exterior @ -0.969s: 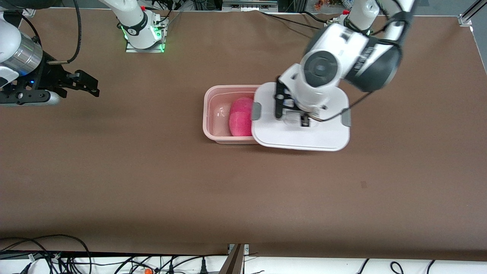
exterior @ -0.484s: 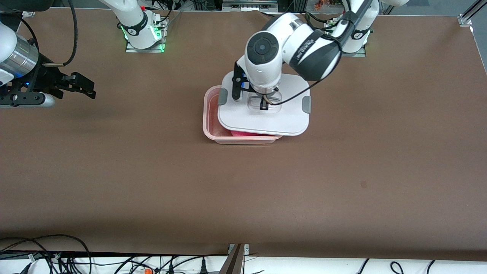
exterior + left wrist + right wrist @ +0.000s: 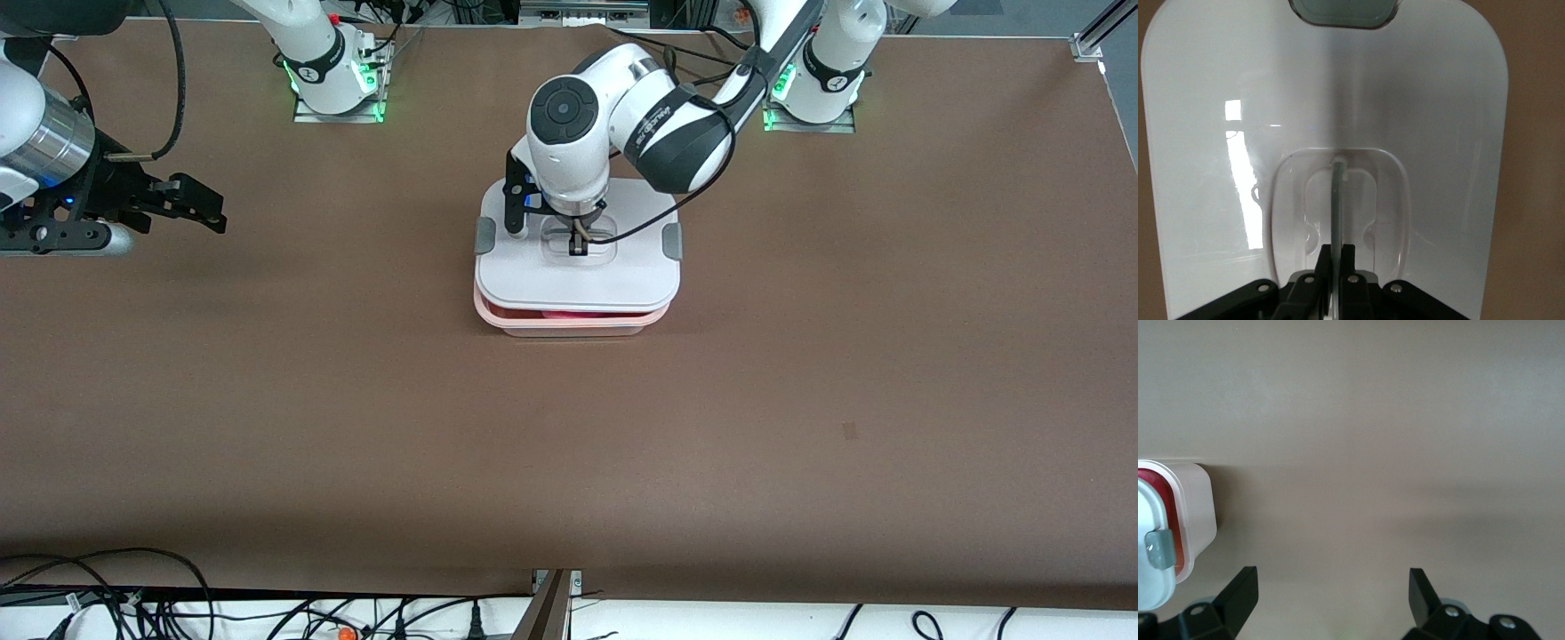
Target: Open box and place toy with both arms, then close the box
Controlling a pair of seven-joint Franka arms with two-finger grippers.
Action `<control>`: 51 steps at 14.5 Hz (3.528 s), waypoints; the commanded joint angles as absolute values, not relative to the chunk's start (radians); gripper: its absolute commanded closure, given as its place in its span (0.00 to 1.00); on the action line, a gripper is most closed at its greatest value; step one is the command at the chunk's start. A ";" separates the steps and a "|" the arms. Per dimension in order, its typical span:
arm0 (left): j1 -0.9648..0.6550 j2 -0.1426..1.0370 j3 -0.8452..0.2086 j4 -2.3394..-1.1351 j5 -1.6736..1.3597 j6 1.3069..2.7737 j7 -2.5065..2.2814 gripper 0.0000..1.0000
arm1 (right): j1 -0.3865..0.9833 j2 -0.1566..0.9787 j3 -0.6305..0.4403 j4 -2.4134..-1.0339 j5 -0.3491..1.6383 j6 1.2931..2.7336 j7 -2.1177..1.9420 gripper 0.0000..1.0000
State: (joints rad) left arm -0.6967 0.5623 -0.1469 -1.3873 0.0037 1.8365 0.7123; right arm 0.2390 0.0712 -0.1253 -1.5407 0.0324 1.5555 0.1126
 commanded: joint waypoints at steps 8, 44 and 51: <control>-0.715 0.615 -0.126 -1.331 0.000 1.852 0.690 1.00 | 0.235 0.077 -0.124 -1.523 0.029 1.543 0.121 0.00; -0.530 0.643 -0.121 -1.102 0.003 1.668 0.632 0.00 | 0.235 0.078 -0.123 -1.522 0.035 1.549 0.133 0.00; -0.330 0.643 -0.082 -1.085 0.005 1.657 0.638 0.00 | 0.235 0.078 -0.124 -1.522 0.035 1.548 0.132 0.00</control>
